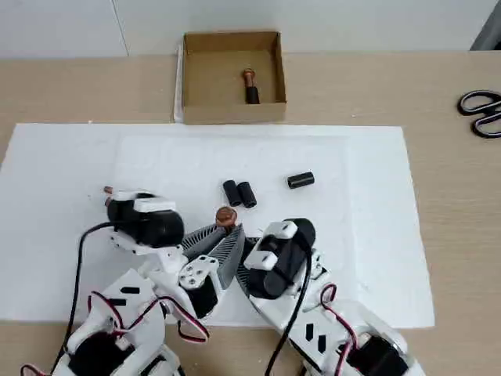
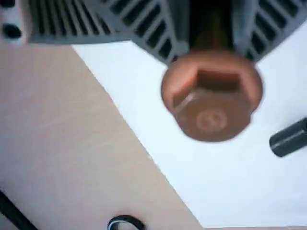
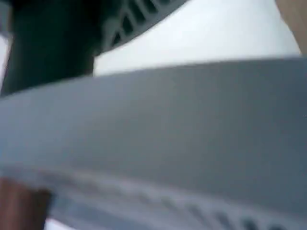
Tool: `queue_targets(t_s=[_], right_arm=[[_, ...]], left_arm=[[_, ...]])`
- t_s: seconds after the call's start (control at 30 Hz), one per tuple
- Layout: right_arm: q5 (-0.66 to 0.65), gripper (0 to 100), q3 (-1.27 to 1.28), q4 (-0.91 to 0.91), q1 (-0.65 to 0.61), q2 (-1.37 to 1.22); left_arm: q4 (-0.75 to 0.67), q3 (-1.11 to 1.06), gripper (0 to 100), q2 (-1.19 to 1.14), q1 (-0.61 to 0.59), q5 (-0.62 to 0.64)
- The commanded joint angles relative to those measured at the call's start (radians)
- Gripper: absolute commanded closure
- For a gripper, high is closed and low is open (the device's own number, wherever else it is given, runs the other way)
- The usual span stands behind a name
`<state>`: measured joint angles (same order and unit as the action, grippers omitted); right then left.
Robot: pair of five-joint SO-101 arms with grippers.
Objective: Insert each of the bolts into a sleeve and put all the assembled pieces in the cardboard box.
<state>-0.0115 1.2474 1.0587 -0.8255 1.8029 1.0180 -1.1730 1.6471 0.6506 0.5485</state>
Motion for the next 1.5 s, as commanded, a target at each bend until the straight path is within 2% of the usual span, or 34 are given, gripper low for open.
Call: queue_targets(t_s=[0.0, 0.53, 0.77, 1.2, 1.37, 1.47], right_arm=[[-0.015, 99.5, -0.058, -0.036, 0.002, 0.01], [-0.017, 99.5, -0.057, -0.036, 0.002, 0.01], [-0.017, 99.5, -0.055, -0.036, 0.002, 0.01], [-0.017, 99.5, -0.043, -0.036, 0.002, 0.01], [-0.017, 99.5, -0.038, -0.036, 0.002, 0.01], [-0.015, 99.5, -0.034, -0.036, 0.002, 0.01]], left_arm=[[0.012, -0.022, 99, -0.014, 0.029, -0.002], [-0.006, -0.035, 99, -0.009, 0.026, -0.029], [-0.026, -0.044, 88, -0.014, 0.026, -0.029], [-0.032, -0.056, 87, -0.014, 0.021, -0.064], [-0.086, -0.061, 87, -0.015, -0.107, -0.181], [-0.095, -0.056, 87, -0.015, -0.13, -0.213]])
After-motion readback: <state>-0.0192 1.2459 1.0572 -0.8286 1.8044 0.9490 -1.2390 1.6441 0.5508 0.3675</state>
